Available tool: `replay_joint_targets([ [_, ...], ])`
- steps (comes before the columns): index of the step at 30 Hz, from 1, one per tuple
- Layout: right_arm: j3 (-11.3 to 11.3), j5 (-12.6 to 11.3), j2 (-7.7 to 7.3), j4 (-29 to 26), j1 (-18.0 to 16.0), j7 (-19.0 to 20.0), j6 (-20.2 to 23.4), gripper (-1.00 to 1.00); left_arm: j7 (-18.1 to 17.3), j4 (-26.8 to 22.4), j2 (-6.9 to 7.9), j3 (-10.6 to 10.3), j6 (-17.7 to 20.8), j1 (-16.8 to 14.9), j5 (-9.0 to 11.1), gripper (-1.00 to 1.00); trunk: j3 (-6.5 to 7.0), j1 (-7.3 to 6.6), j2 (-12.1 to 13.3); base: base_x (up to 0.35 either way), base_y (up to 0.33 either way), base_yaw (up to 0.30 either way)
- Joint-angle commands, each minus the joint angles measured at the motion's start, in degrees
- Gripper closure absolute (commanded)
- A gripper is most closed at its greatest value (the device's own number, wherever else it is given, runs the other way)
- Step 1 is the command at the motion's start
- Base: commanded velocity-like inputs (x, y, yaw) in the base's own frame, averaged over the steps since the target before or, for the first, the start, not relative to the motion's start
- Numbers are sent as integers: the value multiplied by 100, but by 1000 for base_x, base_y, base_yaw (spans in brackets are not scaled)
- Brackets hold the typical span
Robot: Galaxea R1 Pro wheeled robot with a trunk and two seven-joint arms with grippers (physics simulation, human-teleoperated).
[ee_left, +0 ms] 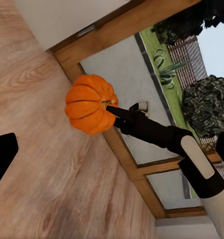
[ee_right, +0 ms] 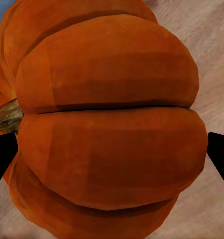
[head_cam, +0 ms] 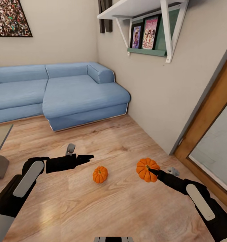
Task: Place each of the two pumpkins and all three candles from the living room inside a cabinet in the living room (use any cabinet), then make sure every cabinet is closed, and position the cauldron so it is next to a table in the living room.
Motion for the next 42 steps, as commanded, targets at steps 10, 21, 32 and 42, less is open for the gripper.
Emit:
replay_joint_targets([
  [10, 1, 0, -4, -2, -3, 12, 15, 100, -42, 365, 0, 5, -124, -7, -19, -100, -4, -1, -2, 8, 0, 10],
  [21, 4, 0, -4, -2, -3, 12, 15, 100, -35, 441, -1, 7, -145, -7, -17, -100, -4, -1, -2, 161, -25, 0],
  [32, 4, -2, -4, -2, -3, 12, 15, 100, -2, 615, -3, 27, -191, -7, -18, -100, -4, -1, -2, 316, -73, 0],
  [42, 4, -4, -4, -2, -3, 12, 15, 100, -40, 3047, -4, 829, -1007, -32, -33, -100, -4, -1, -2, 196, -13, 0],
])
